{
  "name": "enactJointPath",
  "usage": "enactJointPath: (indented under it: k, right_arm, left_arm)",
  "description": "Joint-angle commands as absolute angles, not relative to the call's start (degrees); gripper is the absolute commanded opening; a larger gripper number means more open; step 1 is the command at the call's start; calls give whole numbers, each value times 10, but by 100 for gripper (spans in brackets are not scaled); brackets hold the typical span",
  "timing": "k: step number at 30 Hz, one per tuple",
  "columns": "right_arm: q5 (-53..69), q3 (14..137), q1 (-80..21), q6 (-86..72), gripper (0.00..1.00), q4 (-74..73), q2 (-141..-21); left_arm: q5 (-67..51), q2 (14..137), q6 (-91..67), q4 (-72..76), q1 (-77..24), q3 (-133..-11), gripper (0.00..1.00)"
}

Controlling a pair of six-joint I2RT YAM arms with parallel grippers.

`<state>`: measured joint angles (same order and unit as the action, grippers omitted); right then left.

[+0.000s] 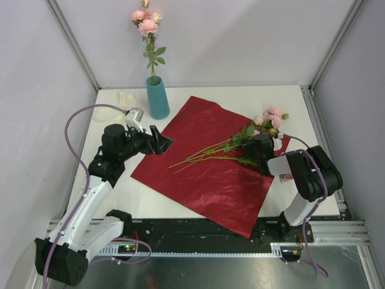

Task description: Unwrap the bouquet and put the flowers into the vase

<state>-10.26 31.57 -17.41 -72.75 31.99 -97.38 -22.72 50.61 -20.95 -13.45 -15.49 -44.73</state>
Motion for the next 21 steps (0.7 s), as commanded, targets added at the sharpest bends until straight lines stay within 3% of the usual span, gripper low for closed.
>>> enactJointPath:
  k: [1,6,21]
  right_arm:
    - [-123,337,-173,-742,22,328,-987]
    - [-126,337,-173,-727,2,336,-970]
    - [-179,337,-188,-645,0,249,-791]
  left_arm:
    - [-236,502,-203,-121,-158,-445,100]
    - [-236,502,-203,-121,-158,-444,100]
    - [-181,503,-226,-122,-157,-448,100]
